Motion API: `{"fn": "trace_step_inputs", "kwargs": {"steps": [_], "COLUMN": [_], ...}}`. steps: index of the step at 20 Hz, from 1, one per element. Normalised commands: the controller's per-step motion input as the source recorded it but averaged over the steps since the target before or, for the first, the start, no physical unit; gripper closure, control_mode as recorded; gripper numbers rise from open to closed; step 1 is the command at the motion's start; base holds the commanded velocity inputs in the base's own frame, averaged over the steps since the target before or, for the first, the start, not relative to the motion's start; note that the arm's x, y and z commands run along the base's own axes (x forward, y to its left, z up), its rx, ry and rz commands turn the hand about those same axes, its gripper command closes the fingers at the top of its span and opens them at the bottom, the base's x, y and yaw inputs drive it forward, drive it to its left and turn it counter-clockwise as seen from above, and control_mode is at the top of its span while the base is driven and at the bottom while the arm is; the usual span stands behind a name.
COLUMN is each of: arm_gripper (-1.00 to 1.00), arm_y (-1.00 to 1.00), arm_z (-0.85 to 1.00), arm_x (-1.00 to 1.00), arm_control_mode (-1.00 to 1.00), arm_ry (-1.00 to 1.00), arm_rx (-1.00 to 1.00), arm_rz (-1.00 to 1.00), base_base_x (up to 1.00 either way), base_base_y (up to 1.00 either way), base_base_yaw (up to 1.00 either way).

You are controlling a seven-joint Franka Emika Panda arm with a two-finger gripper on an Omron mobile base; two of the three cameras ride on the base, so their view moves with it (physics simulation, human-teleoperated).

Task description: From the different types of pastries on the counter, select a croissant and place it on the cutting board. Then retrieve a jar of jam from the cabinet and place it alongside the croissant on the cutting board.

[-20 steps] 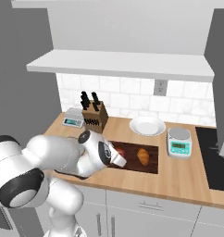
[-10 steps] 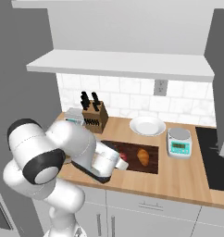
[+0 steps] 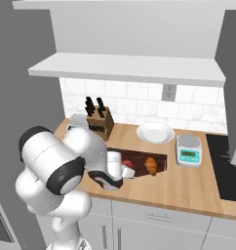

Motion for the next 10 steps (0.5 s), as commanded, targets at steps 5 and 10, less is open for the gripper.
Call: {"fn": "trace_step_inputs", "kwargs": {"steps": [5,10], "arm_gripper": [-1.00,-1.00], "arm_y": [0.03,0.02], "arm_z": [-0.68,-0.83], "arm_x": [0.01,0.02], "arm_control_mode": [-1.00,-1.00], "arm_ry": [0.00,0.00], "arm_rx": [-0.05,-0.07], "arm_rz": [0.04,0.04], "base_base_x": [0.00,0.00], "base_base_y": [0.00,0.00], "base_base_yaw": [0.00,0.00]}}
